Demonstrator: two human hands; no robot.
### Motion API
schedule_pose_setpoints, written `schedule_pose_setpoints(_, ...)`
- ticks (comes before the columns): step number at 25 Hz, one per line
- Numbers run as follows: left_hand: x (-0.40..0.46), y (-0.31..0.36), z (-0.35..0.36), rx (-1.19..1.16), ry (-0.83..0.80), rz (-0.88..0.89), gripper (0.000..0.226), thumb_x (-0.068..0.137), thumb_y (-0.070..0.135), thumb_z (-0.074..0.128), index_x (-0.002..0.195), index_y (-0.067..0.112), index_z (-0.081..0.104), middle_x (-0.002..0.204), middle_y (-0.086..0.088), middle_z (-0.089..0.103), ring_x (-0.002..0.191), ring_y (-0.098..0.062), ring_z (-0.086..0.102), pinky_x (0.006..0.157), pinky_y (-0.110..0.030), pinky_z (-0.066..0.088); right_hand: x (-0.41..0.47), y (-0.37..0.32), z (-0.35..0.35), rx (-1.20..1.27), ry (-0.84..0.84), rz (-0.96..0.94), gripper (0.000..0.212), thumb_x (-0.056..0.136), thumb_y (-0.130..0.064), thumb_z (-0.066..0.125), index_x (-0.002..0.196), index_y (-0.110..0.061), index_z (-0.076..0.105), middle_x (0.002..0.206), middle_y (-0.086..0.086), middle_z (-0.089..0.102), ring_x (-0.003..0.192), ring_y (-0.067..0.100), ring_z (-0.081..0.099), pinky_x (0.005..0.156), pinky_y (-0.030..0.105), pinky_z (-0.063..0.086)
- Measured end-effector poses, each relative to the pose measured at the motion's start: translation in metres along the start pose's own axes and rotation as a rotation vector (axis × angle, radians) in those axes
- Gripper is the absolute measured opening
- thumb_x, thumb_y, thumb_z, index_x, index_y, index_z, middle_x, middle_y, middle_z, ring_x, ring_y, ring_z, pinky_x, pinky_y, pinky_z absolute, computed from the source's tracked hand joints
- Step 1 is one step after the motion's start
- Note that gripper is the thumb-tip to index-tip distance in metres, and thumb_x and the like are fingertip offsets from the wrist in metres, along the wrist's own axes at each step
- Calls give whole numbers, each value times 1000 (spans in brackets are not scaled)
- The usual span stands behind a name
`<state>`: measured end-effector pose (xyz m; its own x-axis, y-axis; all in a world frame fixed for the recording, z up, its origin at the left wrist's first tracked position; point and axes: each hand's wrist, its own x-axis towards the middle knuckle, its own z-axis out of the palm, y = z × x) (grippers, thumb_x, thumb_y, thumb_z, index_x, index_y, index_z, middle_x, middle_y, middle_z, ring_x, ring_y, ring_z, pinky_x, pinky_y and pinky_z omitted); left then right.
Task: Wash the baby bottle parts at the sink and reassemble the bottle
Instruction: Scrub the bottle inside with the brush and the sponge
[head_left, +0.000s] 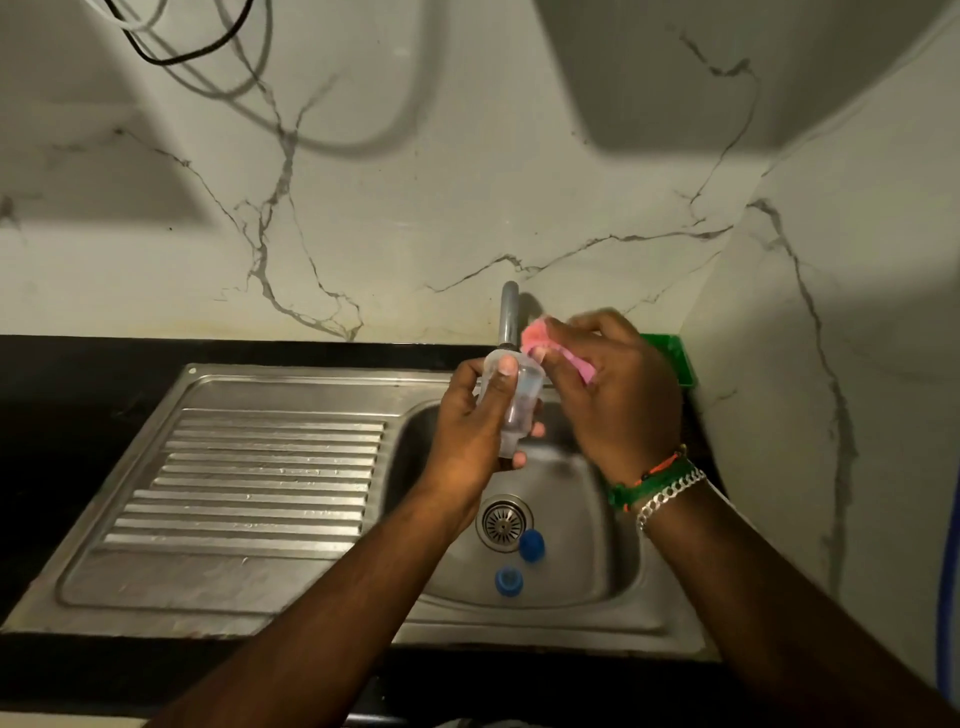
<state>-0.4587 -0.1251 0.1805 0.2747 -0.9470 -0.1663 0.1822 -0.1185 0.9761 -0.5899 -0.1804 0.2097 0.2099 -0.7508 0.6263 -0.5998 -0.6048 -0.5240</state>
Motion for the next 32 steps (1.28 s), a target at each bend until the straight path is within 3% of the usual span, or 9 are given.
schedule_pose_setpoints(5, -5, -5, -9, -134, -18, -69, 52, 96, 57, 55, 122, 14, 66, 111, -8, 75, 92, -18, 71, 63, -31, 54, -17, 12, -4, 51, -169, -223, 28, 96, -30, 65, 121, -23, 74, 111, -5, 66, 85, 9, 65, 64, 32, 57)
schedule_pose_setpoints(10, -3, -5, -14, -79, 16, -44, 53, 102, 57, 41, 125, 17, 68, 111, -8, 77, 102, -23, 75, 83, -41, 63, -30, 8, 1, 68, -147, -4, 28, 91, -39, 65, 114, -29, 76, 105, -10, 72, 83, 10, 68, 68, 36, 57)
schedule_pose_setpoints(13, 0, 0, -12, -92, 61, -56, 52, 105, 55, 34, 127, 18, 63, 108, -8, 78, 95, -22, 77, 74, -35, 63, -42, -3, 1, 123, -228, -115, 21, 90, -36, 70, 111, -35, 75, 102, -14, 71, 80, 8, 67, 64, 34, 56)
schedule_pose_setpoints(18, -6, -2, -2, -128, -25, -31, 64, 93, 67, 49, 128, 13, 59, 107, -12, 74, 87, -22, 72, 64, -35, 57, -17, -8, -4, 122, -31, -7, 28, 87, -28, 67, 114, -26, 75, 101, -7, 73, 82, 7, 66, 68, 32, 58)
schedule_pose_setpoints(21, -7, 0, -6, -198, -28, -42, 61, 87, 54, 67, 129, 12, 56, 110, -14, 73, 88, -22, 73, 68, -37, 59, -28, -6, -8, 86, -155, -162, 22, 87, -22, 70, 108, -25, 77, 98, -7, 73, 79, 7, 67, 66, 32, 57)
schedule_pose_setpoints(24, -9, 0, -7, -220, -60, -81, 54, 91, 43, 70, 133, 10, 57, 106, -11, 73, 81, -18, 70, 59, -30, 55, -15, 3, -12, 19, -39, -79, 20, 91, -23, 69, 110, -22, 77, 100, -3, 75, 81, 6, 67, 70, 32, 58)
schedule_pose_setpoints(26, -7, 1, -9, -268, -72, -63, 53, 96, 43, 65, 134, 7, 58, 109, -14, 73, 88, -22, 70, 69, -35, 58, -25, -4, -9, 86, -110, -75, 22, 91, -26, 68, 112, -26, 76, 103, -5, 73, 82, 5, 65, 69, 24, 56)
schedule_pose_setpoints(29, -8, 2, -16, -242, -78, -23, 44, 98, 36, 64, 126, 3, 64, 110, -17, 74, 96, -27, 71, 82, -39, 59, -44, -7, -12, 63, -239, -159, 20, 88, -32, 67, 105, -34, 77, 99, -12, 71, 78, 5, 65, 62, 32, 56)
schedule_pose_setpoints(32, -18, -2, -10, -180, -102, -51, 37, 92, 36, 65, 116, 8, 71, 106, -15, 76, 93, -25, 73, 81, -38, 59, -22, 0, -18, 2, -18, 2, 19, 91, -24, 65, 105, -28, 77, 101, -8, 73, 84, 3, 65, 71, 31, 57)
